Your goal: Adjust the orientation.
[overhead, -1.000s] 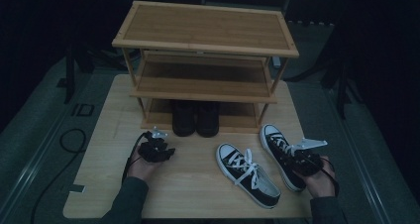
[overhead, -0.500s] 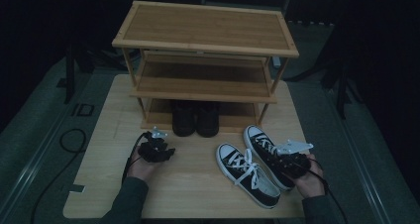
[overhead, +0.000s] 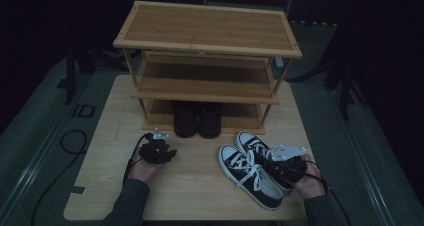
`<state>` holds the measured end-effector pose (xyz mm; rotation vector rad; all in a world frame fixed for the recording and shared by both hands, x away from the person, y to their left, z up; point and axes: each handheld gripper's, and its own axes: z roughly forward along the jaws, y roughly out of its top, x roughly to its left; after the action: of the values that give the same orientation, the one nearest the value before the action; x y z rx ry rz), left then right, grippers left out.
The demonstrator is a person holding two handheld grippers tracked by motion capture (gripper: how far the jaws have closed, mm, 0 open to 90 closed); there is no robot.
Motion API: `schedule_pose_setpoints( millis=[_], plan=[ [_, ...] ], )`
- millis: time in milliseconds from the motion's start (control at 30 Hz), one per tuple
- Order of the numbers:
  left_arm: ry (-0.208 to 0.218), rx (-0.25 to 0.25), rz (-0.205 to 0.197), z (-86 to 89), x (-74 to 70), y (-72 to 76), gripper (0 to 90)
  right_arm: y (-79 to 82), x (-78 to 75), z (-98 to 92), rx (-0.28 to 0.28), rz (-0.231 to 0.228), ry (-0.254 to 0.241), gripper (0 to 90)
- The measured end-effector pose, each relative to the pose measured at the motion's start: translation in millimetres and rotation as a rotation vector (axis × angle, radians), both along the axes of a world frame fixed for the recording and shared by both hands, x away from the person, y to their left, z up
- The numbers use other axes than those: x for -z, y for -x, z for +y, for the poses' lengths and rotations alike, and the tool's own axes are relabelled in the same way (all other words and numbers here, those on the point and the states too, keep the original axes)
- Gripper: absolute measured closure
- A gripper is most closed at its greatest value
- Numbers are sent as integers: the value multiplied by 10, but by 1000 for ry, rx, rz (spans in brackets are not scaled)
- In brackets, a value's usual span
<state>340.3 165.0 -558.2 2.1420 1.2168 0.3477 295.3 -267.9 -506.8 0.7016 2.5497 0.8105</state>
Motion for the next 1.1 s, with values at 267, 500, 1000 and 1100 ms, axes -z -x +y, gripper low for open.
schedule_pose_setpoints(
  millis=[267, 500, 1000, 1100],
  plan=[
    [-4, 0, 0, -3, -1, -3, 593, 2, -36, 32, -18, 60, 11, 832],
    [3, -4, -2, -7, 2, -1, 593, 7, -119, 25, -3, 105, 16, 734],
    [9, -4, -3, -9, 4, 0, 586, 20, -251, -41, 26, 197, -35, 430],
    [7, -4, -3, -11, 3, 1, 586, 32, -229, -37, 23, 227, -46, 376]
  ],
)
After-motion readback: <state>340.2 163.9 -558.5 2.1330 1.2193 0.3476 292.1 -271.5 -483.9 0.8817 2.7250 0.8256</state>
